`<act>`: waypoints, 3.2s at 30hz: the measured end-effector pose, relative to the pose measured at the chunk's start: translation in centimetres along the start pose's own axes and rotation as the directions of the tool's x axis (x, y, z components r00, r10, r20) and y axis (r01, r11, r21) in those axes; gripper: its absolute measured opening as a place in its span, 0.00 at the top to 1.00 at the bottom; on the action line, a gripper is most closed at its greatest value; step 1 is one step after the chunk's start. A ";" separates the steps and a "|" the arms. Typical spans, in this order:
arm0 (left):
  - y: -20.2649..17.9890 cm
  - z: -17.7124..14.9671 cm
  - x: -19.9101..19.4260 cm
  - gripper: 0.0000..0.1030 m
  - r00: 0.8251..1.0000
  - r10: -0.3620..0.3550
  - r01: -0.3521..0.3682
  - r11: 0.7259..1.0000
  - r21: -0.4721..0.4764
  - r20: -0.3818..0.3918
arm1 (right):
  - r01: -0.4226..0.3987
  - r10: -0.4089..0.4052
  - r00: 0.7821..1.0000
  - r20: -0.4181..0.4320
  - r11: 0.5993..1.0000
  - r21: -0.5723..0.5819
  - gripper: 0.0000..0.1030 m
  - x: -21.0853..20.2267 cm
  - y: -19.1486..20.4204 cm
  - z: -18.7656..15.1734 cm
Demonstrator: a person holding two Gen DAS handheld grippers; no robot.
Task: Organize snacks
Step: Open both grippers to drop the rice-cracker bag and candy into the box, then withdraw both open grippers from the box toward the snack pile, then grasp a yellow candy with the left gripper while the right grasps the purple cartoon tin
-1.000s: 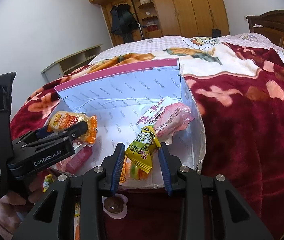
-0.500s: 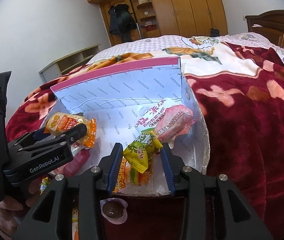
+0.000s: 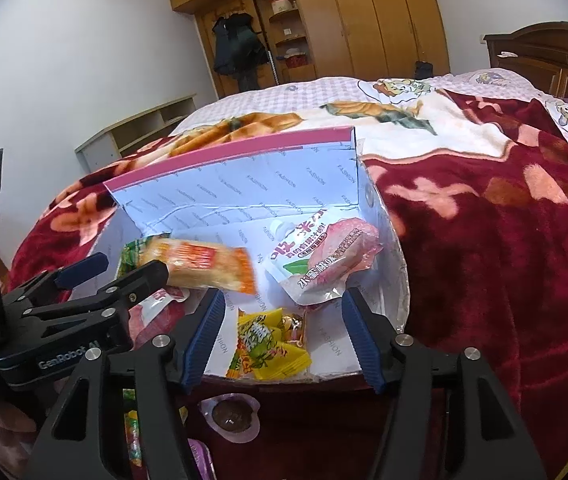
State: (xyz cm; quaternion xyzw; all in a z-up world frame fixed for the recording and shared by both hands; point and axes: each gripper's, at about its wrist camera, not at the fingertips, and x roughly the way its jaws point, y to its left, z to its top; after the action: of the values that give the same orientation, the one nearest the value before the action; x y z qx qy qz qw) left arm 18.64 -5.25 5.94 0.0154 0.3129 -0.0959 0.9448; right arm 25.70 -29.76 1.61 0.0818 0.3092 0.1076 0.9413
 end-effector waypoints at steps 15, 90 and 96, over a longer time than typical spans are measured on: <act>-0.7 -0.7 -4.1 0.11 1.000 -0.003 0.003 1.000 0.010 0.010 | -0.027 0.027 0.999 0.040 1.000 0.010 0.39 -3.3 0.8 -0.7; 4.9 -11.5 -2.3 0.59 0.987 0.113 -0.123 0.989 -0.083 -0.112 | -0.115 0.106 0.986 -0.127 0.991 -0.066 0.39 -2.1 5.0 -11.3; 4.9 -11.6 -2.3 0.59 0.988 0.112 -0.121 0.989 -0.083 -0.103 | -0.089 0.080 0.991 -0.110 0.993 -0.077 0.43 -1.8 5.1 -11.7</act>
State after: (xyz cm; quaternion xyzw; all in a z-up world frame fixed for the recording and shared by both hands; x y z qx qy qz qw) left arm 10.95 1.02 -2.12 -0.0038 0.3615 -0.0255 0.9320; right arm 16.50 -24.27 -5.50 0.0503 0.3509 0.1643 0.9205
